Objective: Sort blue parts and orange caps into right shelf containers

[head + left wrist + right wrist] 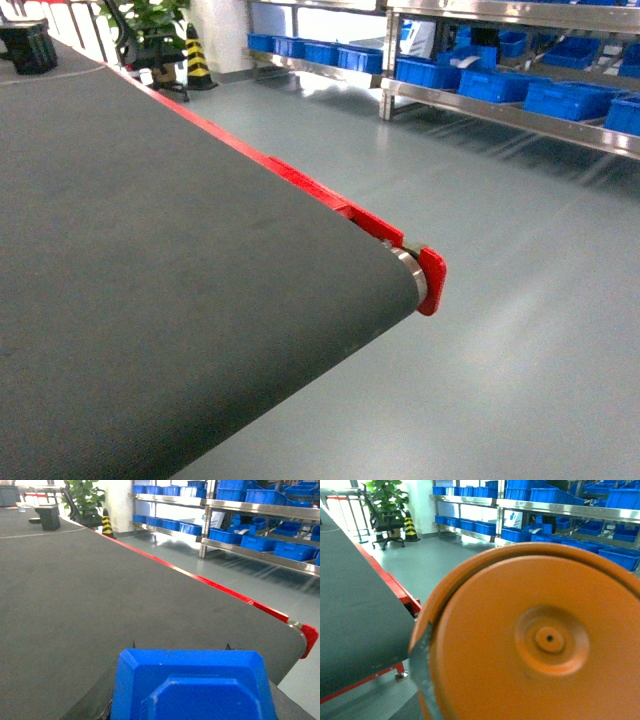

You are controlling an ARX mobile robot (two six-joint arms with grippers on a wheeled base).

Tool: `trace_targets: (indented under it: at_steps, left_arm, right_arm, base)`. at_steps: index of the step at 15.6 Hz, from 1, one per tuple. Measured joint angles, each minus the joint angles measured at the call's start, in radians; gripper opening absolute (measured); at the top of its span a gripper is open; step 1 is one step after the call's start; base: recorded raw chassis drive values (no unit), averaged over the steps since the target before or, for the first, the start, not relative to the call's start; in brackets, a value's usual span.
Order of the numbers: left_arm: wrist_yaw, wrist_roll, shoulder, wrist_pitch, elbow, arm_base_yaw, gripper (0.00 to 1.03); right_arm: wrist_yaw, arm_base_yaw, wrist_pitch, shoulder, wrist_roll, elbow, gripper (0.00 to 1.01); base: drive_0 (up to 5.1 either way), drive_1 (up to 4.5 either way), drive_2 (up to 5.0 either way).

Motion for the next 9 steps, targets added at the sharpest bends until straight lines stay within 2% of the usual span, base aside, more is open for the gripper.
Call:
trace_targets:
  at_steps: [9]
  left_arm:
    - [0.0,0.0,0.0,0.0,0.0,0.0,0.42]
  right_arm:
    - [0.0,0.0,0.0,0.0,0.0,0.0,0.46]
  base:
    - [-1.6,-1.61,-1.6]
